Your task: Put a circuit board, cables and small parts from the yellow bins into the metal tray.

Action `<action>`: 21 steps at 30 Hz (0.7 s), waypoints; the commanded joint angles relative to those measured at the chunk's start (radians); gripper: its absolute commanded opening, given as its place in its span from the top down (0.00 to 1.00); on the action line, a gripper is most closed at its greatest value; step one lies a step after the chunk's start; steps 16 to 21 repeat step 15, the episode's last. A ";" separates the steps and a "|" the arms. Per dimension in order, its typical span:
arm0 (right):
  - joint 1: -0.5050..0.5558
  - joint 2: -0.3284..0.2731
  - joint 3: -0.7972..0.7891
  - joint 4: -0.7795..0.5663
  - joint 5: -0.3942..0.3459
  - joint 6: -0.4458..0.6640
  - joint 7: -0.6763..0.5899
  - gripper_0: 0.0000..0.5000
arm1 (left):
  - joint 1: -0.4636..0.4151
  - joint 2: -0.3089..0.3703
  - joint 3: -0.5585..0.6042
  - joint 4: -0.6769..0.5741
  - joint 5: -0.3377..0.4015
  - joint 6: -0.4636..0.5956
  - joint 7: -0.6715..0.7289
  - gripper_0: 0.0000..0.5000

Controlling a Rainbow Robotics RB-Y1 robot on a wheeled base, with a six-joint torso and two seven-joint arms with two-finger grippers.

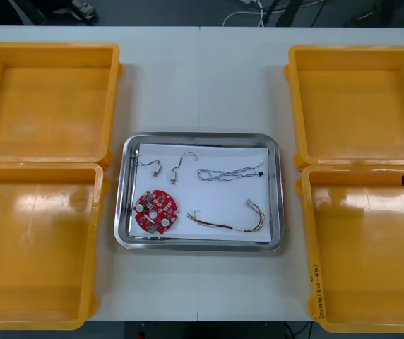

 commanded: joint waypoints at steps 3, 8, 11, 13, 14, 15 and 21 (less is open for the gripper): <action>0.010 -0.045 -0.032 -0.028 0.006 0.002 0.002 0.00 | 0.014 -0.008 0.030 -0.032 -0.008 0.006 -0.109 0.00; 0.010 -0.045 -0.032 -0.028 0.006 0.002 0.002 0.00 | 0.014 -0.008 0.030 -0.032 -0.008 0.006 -0.109 0.00; 0.010 -0.045 -0.032 -0.028 0.006 0.002 0.002 0.00 | 0.014 -0.008 0.030 -0.032 -0.008 0.006 -0.109 0.00; 0.010 -0.045 -0.032 -0.028 0.006 0.002 0.002 0.00 | 0.014 -0.008 0.030 -0.032 -0.008 0.006 -0.109 0.00; 0.010 -0.045 -0.032 -0.028 0.006 0.002 0.002 0.00 | 0.014 -0.008 0.030 -0.032 -0.008 0.006 -0.109 0.00; 0.010 -0.045 -0.032 -0.028 0.006 0.002 0.002 0.00 | 0.014 -0.008 0.030 -0.032 -0.008 0.006 -0.109 0.00; 0.010 -0.045 -0.032 -0.028 0.006 0.002 0.002 0.00 | 0.014 -0.008 0.030 -0.032 -0.008 0.006 -0.109 0.00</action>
